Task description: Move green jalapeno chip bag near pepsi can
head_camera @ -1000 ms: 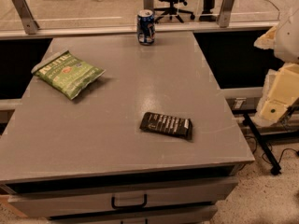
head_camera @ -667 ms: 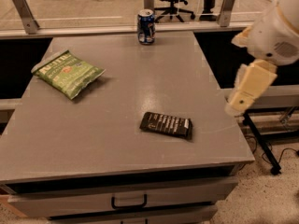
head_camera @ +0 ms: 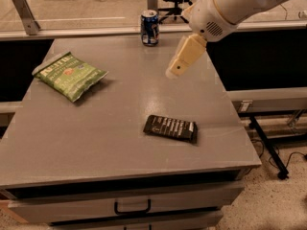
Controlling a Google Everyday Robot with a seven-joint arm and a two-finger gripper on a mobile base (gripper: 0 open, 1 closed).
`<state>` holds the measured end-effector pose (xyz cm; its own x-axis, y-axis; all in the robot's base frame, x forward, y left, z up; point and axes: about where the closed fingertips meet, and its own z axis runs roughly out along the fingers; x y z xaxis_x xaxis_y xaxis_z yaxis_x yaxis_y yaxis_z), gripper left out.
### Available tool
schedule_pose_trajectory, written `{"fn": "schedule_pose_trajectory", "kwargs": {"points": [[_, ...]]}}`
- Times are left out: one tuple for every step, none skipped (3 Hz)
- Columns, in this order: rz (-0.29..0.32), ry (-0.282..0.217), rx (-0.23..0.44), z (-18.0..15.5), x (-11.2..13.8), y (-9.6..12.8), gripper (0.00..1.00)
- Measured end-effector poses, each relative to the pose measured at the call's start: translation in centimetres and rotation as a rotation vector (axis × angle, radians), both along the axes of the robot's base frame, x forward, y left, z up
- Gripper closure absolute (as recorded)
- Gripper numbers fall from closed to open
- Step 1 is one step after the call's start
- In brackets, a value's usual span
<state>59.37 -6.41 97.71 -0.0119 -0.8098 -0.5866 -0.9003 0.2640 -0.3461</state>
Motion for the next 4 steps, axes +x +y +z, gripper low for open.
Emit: {"fn": "schedule_pose_trajectory", "kwargs": {"points": [[0.0,0.0,0.0,0.0,0.0,0.0,0.0],[0.005,-0.012,0.017,-0.7,1.0,1.4,0.0],[0.052,0.001,0.121,-3.2,3.4,7.1,0.0],[0.126,0.019,0.24,-5.1,5.8,14.1,0.0]]}}
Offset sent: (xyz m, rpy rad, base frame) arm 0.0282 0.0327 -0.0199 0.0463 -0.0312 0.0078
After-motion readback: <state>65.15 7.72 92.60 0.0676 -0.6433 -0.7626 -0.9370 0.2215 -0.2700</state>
